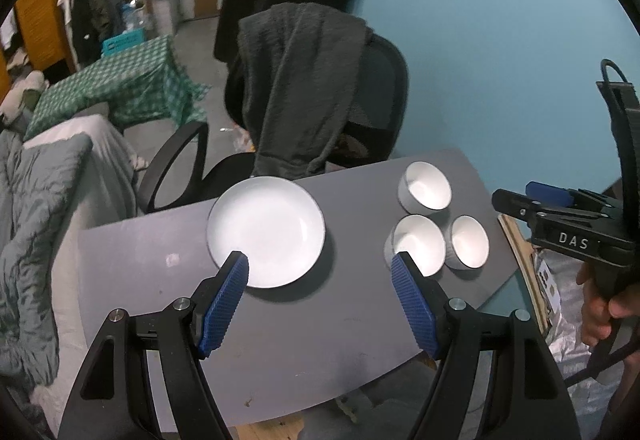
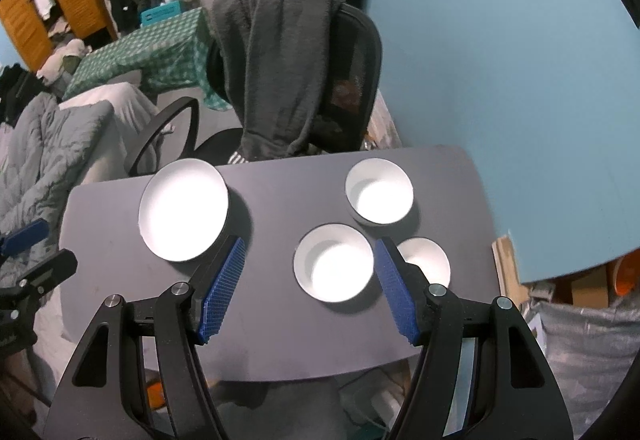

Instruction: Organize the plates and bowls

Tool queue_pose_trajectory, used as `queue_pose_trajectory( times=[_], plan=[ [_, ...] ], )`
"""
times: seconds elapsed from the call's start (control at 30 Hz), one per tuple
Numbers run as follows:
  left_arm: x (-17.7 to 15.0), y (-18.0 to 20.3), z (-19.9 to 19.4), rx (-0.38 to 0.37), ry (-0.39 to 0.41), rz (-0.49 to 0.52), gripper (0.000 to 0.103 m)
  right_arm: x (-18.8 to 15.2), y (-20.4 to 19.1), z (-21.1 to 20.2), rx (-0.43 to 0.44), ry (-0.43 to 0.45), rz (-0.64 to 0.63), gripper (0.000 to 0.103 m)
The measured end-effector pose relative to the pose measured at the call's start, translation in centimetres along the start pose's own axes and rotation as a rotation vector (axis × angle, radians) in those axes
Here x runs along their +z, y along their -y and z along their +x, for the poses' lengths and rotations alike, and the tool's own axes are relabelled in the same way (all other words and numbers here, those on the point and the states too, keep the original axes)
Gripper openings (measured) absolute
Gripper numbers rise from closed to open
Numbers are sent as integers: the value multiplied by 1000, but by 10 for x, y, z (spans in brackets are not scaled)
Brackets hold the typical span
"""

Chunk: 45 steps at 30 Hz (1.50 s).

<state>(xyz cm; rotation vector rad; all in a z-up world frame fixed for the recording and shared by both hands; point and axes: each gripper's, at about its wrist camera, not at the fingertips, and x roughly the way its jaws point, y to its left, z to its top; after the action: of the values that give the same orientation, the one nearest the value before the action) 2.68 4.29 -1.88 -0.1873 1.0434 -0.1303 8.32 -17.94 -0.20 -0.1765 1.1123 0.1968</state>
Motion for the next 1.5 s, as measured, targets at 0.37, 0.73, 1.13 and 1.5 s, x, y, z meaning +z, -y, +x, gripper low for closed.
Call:
queue_pose_trajectory(
  times=[0.37, 0.73, 1.13, 1.5],
  plan=[
    [6, 33, 3, -72, -18, 86, 76, -17, 25, -15, -32, -2, 93, 66],
    [15, 65, 20, -114, -58, 118, 76, -26, 62, -13, -59, -30, 157, 66],
    [30, 97, 49, -129, -99, 108, 76, -22, 104, 4, -57, -62, 181, 66],
    [40, 127, 73, -96, -118, 83, 76, -12, 132, 24, -13, -93, 139, 66]
  ],
)
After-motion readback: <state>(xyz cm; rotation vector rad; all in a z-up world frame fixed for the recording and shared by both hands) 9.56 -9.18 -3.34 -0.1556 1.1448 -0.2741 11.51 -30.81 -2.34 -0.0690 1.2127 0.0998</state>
